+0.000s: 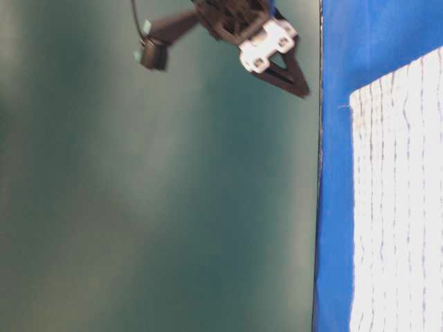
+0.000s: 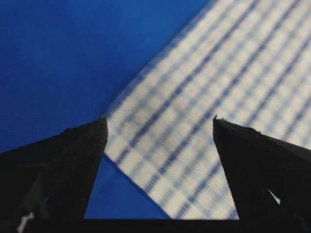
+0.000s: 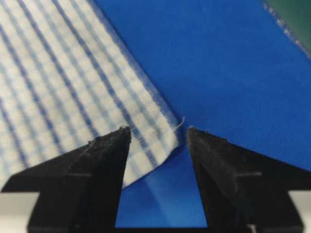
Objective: Fold the blue towel.
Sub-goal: 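Grasp the far corners of the white striped towel with both grippers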
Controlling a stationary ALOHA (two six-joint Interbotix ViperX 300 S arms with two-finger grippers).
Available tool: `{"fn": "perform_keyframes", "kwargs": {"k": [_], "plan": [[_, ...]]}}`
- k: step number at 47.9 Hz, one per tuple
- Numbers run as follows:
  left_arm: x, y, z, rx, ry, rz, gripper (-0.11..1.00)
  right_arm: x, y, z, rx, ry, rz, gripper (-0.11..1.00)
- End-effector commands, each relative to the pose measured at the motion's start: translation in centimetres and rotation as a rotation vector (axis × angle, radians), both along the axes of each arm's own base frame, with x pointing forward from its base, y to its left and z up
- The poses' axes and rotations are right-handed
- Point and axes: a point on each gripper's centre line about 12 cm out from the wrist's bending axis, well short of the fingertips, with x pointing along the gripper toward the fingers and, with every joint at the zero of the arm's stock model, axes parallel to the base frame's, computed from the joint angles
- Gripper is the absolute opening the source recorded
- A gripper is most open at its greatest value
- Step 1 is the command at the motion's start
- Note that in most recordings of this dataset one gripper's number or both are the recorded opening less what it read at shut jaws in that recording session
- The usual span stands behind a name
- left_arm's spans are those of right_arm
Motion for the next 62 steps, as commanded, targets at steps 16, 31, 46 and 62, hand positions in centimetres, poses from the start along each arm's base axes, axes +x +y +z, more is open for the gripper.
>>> {"fn": "perform_keyframes", "kwargs": {"k": [16, 31, 46, 62], "plan": [[0.3, 3.8, -3.0, -0.042, 0.068, 0.096, 0.82, 1.7, -2.4, -3.6, 0.021, 0.045, -0.023, 0.55], [0.1, 3.7, -4.8, -0.088, 0.125, 0.095, 0.79, 2.3, -2.9, -4.8, 0.031, 0.062, -0.023, 0.54], [0.2, 3.2, -5.6, -0.106, 0.157, 0.071, 0.15, 2.3, -2.8, -4.9, 0.025, 0.073, -0.012, 0.06], [0.9, 2.8, -5.0, -0.086, 0.14, 0.038, 0.02, 2.3, -2.8, -4.6, 0.029, 0.063, -0.018, 0.06]]}}
